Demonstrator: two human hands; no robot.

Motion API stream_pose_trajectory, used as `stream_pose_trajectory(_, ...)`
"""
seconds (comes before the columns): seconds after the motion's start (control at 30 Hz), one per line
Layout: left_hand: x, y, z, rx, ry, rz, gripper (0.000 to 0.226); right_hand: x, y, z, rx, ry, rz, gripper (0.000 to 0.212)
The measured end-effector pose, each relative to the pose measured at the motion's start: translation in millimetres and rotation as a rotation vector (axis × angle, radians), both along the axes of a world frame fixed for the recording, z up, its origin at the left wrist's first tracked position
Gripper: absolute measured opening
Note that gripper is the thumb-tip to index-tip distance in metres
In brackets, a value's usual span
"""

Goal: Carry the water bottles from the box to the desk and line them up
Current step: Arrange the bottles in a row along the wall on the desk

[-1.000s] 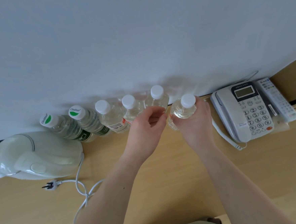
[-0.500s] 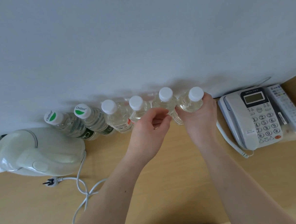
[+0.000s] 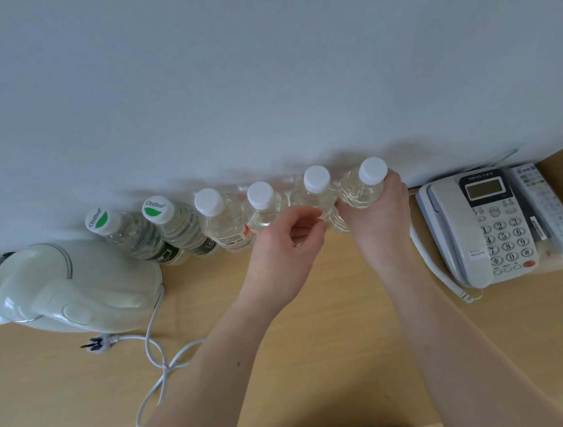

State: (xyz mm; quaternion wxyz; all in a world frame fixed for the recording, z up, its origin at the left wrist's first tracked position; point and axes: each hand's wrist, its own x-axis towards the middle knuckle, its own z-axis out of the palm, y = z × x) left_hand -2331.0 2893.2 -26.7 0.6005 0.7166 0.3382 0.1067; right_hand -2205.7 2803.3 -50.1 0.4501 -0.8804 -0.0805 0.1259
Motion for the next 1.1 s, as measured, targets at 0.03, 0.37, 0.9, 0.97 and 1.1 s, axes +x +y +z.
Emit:
stream_pose_trajectory(0.03,-0.3,-0.1,0.3,0.001,0.001,0.000,0.014,-0.5,-0.1,0.1,0.004,0.001,0.000,0.070)
stream_pose_trajectory(0.37,-10.2,7.5,10.2,0.028,0.002,0.017,0.013,-21.4,-14.6,11.2,-0.032,0.071,-0.034,0.098)
stream_pose_trajectory(0.9,-78.2,25.3,22.9,0.089,-0.007,0.117,0.015,-117.6,13.4,42.5,0.062,0.095,0.303,0.029)
stream_pose_trajectory(0.97,-88.3,34.3,25.8,0.112,-0.012,0.136,0.013,-123.2,19.8,47.4,0.102,0.088,0.353,0.028)
stream_pose_trajectory(1.1,-105.2,59.2,35.4,0.176,-0.010,0.194,0.014,-132.3,32.9,53.5,0.143,0.082,0.438,0.030)
